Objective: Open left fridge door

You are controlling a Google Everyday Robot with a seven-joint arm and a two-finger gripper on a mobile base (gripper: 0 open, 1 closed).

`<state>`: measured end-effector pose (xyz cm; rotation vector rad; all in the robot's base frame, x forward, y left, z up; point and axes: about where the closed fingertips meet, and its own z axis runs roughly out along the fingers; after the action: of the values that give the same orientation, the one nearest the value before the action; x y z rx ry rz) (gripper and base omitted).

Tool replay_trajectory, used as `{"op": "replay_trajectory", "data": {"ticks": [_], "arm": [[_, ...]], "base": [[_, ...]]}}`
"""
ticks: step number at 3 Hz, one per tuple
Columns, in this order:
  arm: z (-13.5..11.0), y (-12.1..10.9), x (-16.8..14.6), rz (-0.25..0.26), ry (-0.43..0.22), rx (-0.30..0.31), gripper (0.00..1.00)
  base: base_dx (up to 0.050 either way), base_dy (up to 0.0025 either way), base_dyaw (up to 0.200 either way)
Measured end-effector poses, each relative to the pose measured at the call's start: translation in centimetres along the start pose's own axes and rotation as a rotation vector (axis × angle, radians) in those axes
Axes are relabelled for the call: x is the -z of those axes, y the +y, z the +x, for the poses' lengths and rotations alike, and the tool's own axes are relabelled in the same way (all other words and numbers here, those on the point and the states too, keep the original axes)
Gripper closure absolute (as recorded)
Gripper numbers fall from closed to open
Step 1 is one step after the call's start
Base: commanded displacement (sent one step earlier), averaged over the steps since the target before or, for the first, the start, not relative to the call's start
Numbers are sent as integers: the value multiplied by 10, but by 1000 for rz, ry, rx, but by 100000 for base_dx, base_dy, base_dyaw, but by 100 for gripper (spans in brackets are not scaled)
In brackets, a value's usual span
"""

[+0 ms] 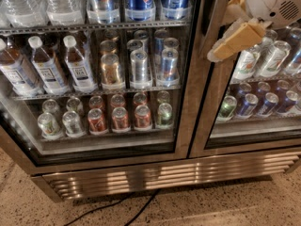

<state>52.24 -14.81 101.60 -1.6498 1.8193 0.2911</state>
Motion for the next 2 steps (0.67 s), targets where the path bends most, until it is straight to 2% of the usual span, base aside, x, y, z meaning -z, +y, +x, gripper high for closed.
{"op": "replay_trajectory", "data": {"ticks": [1, 2], "arm": [[0, -2, -3, -9, -32, -9, 35], [1, -2, -2, -10, -32, -9, 29]], "base": [[0, 0, 0], [0, 0, 0]]}}
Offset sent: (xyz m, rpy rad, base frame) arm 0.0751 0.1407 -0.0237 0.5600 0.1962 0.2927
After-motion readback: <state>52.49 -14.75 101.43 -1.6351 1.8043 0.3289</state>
